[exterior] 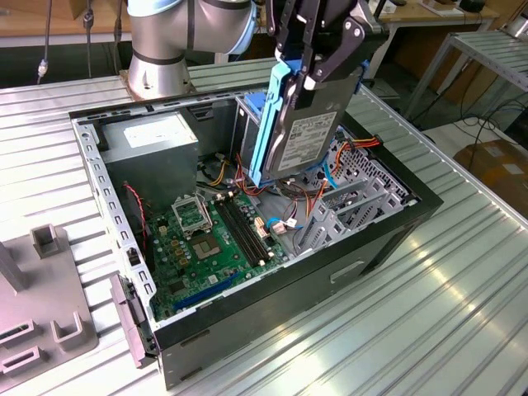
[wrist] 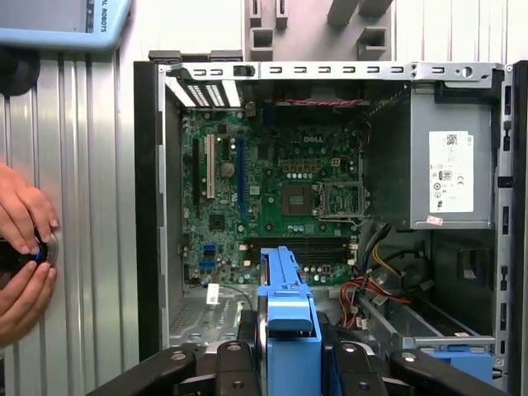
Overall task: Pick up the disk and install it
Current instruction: 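Insert the disk into the insertion slot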
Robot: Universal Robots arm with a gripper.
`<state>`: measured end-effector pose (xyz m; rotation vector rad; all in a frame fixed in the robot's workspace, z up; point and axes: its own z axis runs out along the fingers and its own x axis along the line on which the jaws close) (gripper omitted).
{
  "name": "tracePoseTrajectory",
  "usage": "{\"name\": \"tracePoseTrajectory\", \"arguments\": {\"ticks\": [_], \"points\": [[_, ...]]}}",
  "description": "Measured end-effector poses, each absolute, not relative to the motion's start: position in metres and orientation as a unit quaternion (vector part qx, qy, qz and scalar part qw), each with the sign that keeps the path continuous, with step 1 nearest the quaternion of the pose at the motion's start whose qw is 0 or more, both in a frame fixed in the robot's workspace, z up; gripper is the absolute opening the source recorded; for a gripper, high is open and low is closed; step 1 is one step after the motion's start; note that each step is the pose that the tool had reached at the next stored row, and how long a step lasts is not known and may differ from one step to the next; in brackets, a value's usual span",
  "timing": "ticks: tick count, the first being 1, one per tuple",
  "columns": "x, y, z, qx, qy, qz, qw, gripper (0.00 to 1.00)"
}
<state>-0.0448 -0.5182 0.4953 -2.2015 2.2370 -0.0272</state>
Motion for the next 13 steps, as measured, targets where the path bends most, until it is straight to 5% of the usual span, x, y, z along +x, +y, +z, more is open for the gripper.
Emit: {"name": "tracePoseTrajectory", "arguments": {"ticks": [13], "points": [[0.010, -0.523, 0.493, -0.701, 0.713, -0.009, 0.001, 0.37]]}}
